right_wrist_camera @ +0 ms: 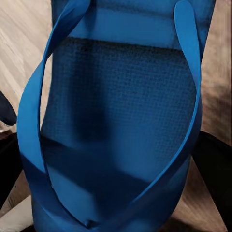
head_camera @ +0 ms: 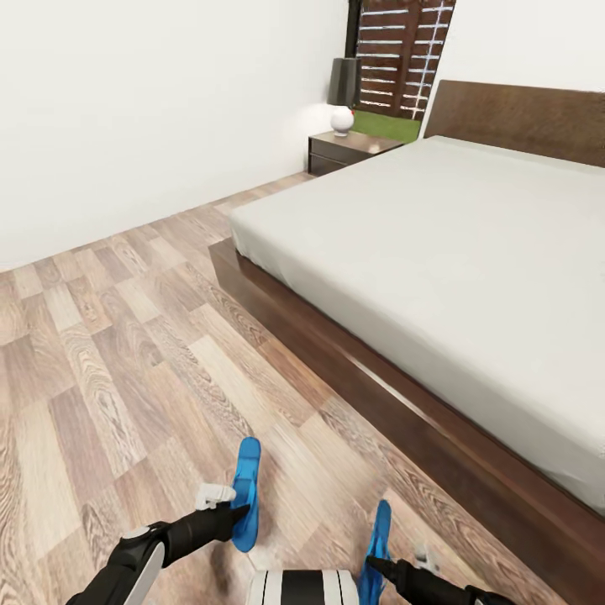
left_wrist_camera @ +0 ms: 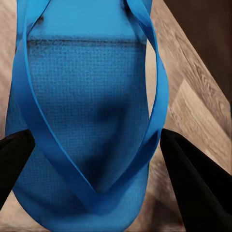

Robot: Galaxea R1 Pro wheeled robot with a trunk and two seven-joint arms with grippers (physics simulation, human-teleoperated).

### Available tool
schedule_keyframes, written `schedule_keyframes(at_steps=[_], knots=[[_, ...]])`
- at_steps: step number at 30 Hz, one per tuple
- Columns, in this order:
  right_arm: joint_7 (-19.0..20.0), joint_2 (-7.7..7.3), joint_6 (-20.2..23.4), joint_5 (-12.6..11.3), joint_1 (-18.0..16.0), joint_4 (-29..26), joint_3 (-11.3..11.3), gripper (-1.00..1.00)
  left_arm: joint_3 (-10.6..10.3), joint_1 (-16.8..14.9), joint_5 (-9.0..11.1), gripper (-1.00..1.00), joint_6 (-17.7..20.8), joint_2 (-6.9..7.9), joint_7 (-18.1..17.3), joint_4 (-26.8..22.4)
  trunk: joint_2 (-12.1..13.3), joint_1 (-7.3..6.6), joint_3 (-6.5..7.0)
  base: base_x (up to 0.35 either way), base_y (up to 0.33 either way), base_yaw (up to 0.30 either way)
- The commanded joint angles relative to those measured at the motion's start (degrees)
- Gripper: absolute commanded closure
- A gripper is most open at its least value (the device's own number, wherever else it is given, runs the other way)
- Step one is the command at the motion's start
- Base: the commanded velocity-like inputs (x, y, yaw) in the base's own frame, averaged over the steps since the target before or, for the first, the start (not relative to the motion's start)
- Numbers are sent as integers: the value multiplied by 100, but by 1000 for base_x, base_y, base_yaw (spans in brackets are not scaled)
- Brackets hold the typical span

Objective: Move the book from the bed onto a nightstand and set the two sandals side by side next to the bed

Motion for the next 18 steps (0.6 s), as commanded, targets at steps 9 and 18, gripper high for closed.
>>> schedule_keyframes(at_steps=[9, 18], knots=[[10, -38, -708, 16, 6, 360, -36, 100, -25, -2, 33, 100, -292, -22, 15, 565, 11, -24, 197, 0, 0, 0], [24, -71, -865, -25, 41, 329, -44, 100, -30, 31, 24, 100, -380, -15, -10, 639, 22, -45, 374, 0, 0, 0]])
